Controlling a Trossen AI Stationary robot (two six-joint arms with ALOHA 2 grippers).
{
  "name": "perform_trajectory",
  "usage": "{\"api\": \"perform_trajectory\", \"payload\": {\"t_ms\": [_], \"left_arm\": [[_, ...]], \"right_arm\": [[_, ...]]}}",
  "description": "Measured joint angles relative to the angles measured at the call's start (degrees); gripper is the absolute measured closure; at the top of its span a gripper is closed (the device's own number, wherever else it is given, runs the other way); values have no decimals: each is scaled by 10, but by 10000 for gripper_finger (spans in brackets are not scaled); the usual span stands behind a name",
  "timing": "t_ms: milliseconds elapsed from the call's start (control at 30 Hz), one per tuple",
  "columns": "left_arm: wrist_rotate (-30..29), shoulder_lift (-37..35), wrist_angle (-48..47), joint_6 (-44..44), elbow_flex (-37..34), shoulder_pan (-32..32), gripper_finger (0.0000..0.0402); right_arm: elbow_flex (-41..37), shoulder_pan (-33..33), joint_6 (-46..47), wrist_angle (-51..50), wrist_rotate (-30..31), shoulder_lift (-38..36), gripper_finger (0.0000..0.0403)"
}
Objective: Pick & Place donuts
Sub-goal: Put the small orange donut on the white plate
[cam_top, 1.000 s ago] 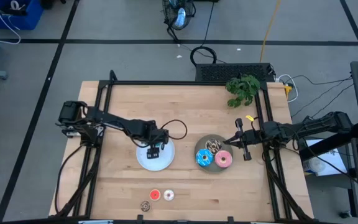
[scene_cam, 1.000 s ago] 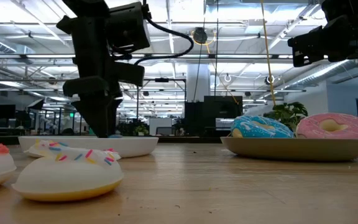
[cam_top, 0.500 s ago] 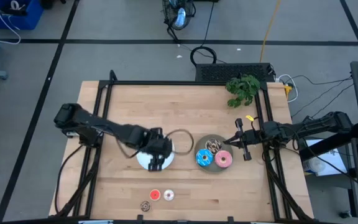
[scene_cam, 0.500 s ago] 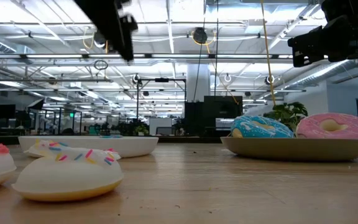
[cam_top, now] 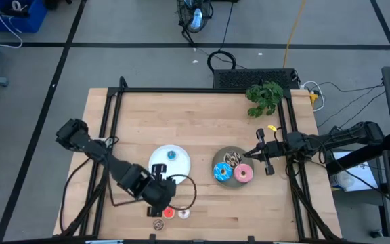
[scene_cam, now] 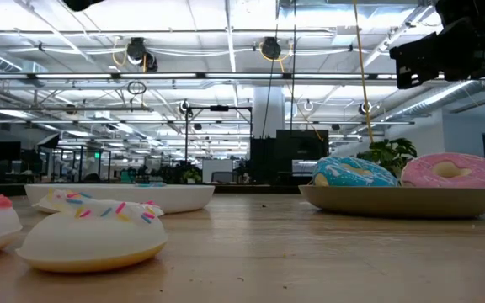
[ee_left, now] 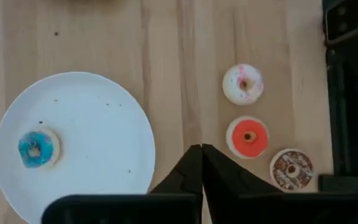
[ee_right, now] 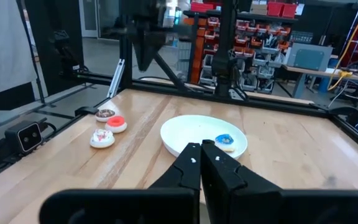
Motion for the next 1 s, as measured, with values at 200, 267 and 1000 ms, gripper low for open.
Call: {"api": "perform_trajectory", "payload": {"t_ms": [200,267,1000], "left_arm": [[48,68,45,12,0,-10,392],[76,103,56,15,12,-4,397],[75,169,52,-72,43,-28,136]], "right_arm": [[0,0,0,0,0,0,403],[0,0,0,4,0,1,403],[0,0,-4,10,0,1,403]]}}
